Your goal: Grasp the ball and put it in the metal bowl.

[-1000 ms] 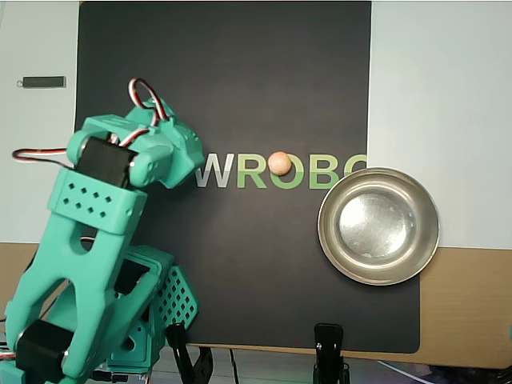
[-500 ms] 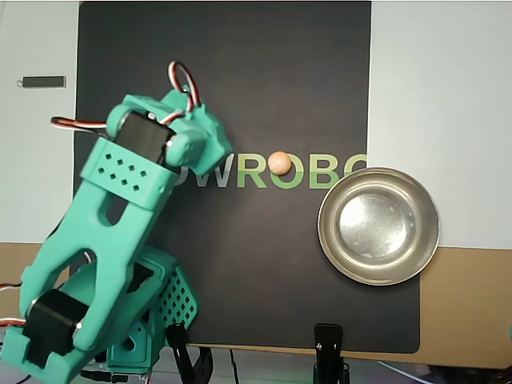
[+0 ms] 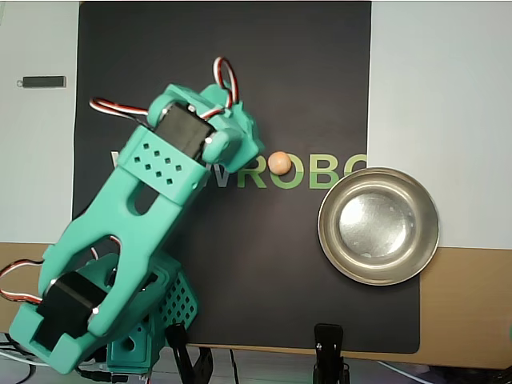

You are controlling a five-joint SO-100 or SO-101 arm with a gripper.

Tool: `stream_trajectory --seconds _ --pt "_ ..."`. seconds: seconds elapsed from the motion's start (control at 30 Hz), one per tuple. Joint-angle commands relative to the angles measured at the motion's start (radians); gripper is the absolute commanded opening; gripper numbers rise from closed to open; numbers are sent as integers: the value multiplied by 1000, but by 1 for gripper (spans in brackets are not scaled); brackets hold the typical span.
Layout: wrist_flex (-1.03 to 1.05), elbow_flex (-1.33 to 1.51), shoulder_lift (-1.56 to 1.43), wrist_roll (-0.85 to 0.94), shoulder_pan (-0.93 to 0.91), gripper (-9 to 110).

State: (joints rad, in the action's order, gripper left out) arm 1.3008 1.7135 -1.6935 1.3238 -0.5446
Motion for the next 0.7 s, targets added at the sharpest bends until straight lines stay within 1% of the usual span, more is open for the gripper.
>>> stream_trajectory --seconds 0.0,0.1,0.2,0.67 --pt "58 -46 -3 97 -25 0" --pt "140 -71 -2 193 -37 0" --pt "179 -98 2 241 -57 0" --pt "169 -121 110 244 -91 0"
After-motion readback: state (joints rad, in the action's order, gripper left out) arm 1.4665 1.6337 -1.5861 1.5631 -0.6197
